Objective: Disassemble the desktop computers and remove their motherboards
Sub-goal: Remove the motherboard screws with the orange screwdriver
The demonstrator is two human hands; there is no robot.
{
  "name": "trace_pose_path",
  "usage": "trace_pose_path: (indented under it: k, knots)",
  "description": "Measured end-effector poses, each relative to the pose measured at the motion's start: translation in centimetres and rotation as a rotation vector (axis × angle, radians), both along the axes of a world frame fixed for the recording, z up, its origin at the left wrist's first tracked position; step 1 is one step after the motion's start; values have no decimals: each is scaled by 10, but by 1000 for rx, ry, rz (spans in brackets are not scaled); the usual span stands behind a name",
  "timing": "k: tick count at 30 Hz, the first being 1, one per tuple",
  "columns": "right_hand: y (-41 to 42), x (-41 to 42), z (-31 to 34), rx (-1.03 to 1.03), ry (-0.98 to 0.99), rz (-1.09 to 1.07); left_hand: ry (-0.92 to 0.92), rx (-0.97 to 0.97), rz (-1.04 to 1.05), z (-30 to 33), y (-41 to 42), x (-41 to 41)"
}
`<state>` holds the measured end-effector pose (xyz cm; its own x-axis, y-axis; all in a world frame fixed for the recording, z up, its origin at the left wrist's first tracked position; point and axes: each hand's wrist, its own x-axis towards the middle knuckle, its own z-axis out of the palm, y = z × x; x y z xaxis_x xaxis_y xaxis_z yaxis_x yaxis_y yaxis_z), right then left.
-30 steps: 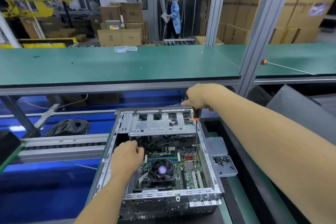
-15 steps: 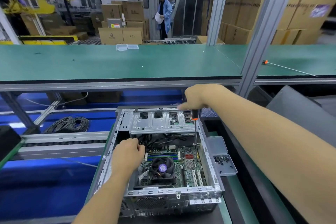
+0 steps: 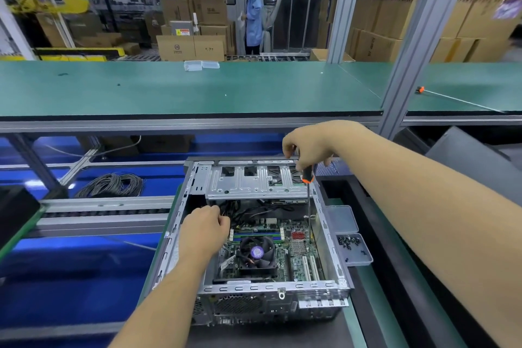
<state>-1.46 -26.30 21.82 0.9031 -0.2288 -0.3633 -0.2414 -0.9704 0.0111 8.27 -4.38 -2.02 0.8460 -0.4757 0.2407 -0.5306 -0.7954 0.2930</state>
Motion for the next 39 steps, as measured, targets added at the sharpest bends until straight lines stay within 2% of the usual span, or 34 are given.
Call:
trace_pose_path:
  k: [5, 10, 15, 20, 25, 29, 32, 34, 37, 39]
  knots:
    - [-5, 3, -6, -263, -38, -64, -3, 14, 0, 1, 1, -1]
    - [-13, -1, 0, -71, -27, 49, 2, 17, 5, 2, 0, -1]
    - [-8, 0, -6, -252, -64, -19, 8, 3, 8, 1, 1, -2]
    - [-8, 0, -4, -11, -50, 85, 11, -2, 7, 2, 0, -1]
    - [-6, 4, -9, -196, -132, 55, 6, -11, 1, 1, 0, -1]
    - [-7, 3, -8, 3, -74, 68, 3, -5, 2, 1, 0, -1]
    - [-5, 4, -11, -173, -103, 63, 2, -6, -1, 1, 1, -1]
    - [-9, 7, -13, -208, -125, 35, 6, -14, -1, 2, 1, -2]
    - [-14, 8, -10, -13, -66, 53, 1, -17, 1, 3, 1, -2]
    - [-11, 5, -4, 9, 0, 29, -2, -15, 1, 3, 0, -2]
